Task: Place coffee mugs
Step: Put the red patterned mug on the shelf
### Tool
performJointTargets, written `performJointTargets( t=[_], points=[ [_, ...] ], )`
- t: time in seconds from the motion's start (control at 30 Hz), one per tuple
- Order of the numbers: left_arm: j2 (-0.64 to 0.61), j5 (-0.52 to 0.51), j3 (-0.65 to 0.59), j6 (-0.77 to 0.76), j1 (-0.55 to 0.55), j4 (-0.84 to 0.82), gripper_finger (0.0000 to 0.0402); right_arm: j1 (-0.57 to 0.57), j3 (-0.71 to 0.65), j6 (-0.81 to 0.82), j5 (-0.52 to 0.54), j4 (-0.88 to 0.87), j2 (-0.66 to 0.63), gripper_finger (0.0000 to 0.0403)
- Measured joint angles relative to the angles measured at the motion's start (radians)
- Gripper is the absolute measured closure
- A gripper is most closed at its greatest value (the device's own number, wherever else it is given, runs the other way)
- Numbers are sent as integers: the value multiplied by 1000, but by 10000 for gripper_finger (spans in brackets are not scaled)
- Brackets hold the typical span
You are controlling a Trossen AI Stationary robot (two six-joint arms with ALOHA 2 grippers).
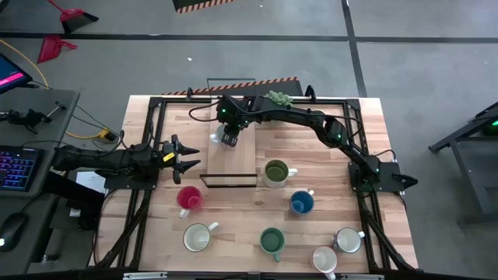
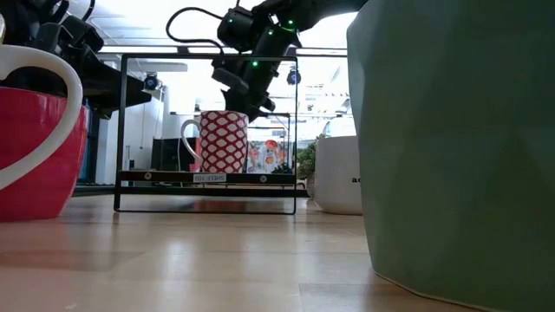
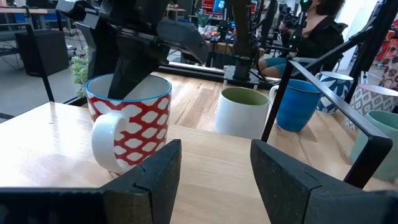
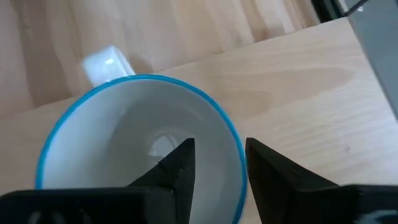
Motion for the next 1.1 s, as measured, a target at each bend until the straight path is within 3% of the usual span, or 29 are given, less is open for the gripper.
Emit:
performJointTargets(
  t=[0.27, 0.47, 0.67, 0.8, 1.1],
  points=[
    [0, 0, 0, 4, 0, -1, 218, 3, 1, -25, 24, -24, -74, 281],
    [1, 0, -1, 18, 0, 0, 218, 16, 2, -117, 17, -119, -200, 281],
    [15, 19, -1, 11, 0, -4, 218, 13, -33, -185, -98, -340, -312, 281],
    [35, 19, -1, -15, 0, -5, 218, 5, -222, -216, -137, -263, -436, 281],
    [73, 19, -1, -36, 0, -3, 218, -41, -1015, -154, -190, 298, -934, 281]
  ],
)
